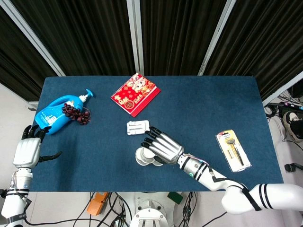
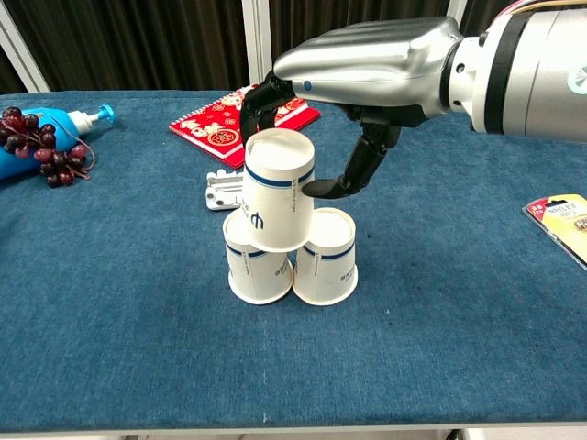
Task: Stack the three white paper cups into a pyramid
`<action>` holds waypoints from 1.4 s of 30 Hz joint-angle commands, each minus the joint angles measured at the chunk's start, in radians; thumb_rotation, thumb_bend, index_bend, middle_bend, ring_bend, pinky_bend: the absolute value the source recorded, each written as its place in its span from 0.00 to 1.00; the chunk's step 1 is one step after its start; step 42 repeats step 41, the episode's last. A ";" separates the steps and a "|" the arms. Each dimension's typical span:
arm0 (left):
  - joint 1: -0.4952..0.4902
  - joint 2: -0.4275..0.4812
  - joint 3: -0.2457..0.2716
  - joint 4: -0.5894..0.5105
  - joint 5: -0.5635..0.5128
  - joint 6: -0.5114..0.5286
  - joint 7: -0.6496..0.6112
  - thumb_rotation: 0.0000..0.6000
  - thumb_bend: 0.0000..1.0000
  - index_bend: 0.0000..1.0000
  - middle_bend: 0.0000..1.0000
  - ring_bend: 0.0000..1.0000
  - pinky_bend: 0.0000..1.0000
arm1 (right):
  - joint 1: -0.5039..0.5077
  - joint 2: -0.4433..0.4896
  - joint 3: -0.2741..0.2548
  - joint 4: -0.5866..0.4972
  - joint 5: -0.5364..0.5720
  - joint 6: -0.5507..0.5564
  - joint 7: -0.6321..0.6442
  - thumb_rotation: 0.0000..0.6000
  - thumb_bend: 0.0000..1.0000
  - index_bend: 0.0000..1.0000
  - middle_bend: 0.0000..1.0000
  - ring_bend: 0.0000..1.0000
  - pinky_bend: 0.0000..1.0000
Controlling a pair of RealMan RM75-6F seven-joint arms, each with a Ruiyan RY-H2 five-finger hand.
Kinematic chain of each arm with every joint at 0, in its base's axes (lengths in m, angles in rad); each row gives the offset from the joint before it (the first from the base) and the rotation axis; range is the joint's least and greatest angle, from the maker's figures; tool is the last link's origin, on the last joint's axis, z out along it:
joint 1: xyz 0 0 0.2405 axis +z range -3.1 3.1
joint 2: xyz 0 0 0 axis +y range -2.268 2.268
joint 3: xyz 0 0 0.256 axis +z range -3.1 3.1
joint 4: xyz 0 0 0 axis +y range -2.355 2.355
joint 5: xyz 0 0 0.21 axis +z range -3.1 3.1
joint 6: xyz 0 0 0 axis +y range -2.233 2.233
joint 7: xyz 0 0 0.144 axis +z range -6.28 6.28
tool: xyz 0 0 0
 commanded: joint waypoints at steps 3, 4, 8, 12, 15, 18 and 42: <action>0.003 -0.002 0.000 0.006 0.004 -0.003 -0.007 0.74 0.11 0.17 0.25 0.08 0.02 | 0.007 -0.002 -0.007 0.000 0.019 0.010 -0.007 1.00 0.52 0.31 0.38 0.15 0.15; 0.004 -0.002 -0.001 0.007 0.005 -0.004 -0.009 0.75 0.11 0.17 0.25 0.08 0.02 | 0.009 -0.002 -0.009 0.000 0.024 0.010 -0.007 1.00 0.52 0.31 0.38 0.15 0.15; 0.005 -0.004 -0.003 0.010 0.009 -0.005 -0.014 0.75 0.11 0.17 0.25 0.08 0.02 | 0.013 -0.002 -0.016 0.002 0.031 0.014 -0.007 1.00 0.52 0.27 0.37 0.14 0.14; 0.006 -0.005 -0.005 0.011 0.011 -0.007 -0.014 0.75 0.11 0.17 0.25 0.08 0.02 | 0.016 0.002 -0.023 0.000 0.033 0.019 -0.008 1.00 0.52 0.25 0.35 0.13 0.13; 0.006 -0.005 -0.006 0.011 0.009 -0.010 -0.012 0.75 0.11 0.17 0.25 0.08 0.02 | 0.016 0.007 -0.027 -0.003 0.034 0.026 -0.007 1.00 0.52 0.21 0.32 0.12 0.12; 0.008 -0.001 -0.010 0.012 0.007 -0.009 -0.013 0.75 0.11 0.17 0.24 0.08 0.02 | -0.004 0.027 -0.027 -0.014 0.010 0.066 0.006 1.00 0.52 0.15 0.29 0.11 0.11; 0.096 -0.001 0.001 0.147 0.115 0.136 -0.172 0.83 0.11 0.17 0.24 0.07 0.02 | -0.680 0.246 -0.236 0.292 -0.187 0.686 0.643 1.00 0.18 0.00 0.12 0.00 0.06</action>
